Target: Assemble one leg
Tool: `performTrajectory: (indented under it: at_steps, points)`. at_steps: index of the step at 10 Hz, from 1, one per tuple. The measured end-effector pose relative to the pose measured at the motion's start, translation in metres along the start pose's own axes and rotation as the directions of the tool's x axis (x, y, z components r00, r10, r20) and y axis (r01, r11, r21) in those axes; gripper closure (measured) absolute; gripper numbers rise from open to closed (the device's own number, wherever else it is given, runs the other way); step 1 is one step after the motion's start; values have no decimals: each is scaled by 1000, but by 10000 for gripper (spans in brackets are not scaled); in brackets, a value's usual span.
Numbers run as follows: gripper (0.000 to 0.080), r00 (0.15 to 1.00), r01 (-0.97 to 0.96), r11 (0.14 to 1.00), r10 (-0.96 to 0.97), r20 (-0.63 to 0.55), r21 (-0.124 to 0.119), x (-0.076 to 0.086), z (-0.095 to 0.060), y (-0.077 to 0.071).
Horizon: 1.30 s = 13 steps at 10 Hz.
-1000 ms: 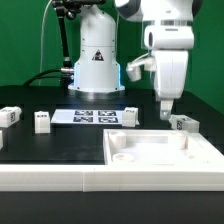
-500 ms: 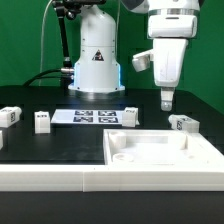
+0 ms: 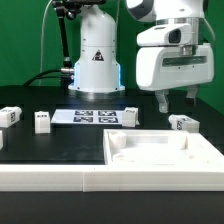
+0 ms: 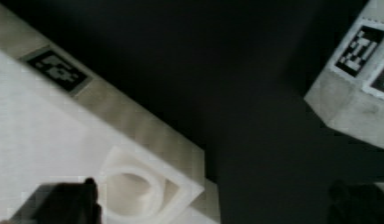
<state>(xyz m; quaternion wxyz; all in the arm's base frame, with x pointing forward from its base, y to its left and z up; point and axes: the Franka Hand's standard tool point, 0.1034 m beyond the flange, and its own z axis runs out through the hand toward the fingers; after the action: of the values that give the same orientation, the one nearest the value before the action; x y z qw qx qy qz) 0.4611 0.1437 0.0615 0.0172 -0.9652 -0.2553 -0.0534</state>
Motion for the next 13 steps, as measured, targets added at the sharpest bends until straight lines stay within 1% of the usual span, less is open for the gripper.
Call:
performTrajectory:
  at_steps: [1, 2, 3, 4, 7, 8, 9, 10, 11, 12, 13]
  points:
    - [150, 997, -81, 997, 81, 1, 9, 1, 4, -11]
    - [150, 994, -112, 994, 113, -4, 16, 2, 7, -19]
    - [150, 986, -166, 986, 166, -4, 22, 3, 9, -22]
    - [150, 982, -187, 982, 187, -5, 24, 3, 9, -21]
    - [150, 983, -182, 983, 182, 10, 25, 2, 9, -24]
    - [150, 982, -174, 984, 172, 73, 25, -3, 12, -30]
    - [150, 973, -169, 985, 162, 165, 24, -3, 11, -32]
    - [150, 962, -167, 986, 158, 222, 26, 1, 11, -32]
    - [150, 953, -168, 986, 155, 261, 26, 1, 12, -33]
    - [150, 923, -173, 985, 153, 353, 24, -5, 12, -34]
    - [150, 896, -189, 982, 165, 412, 17, -4, 13, -35]
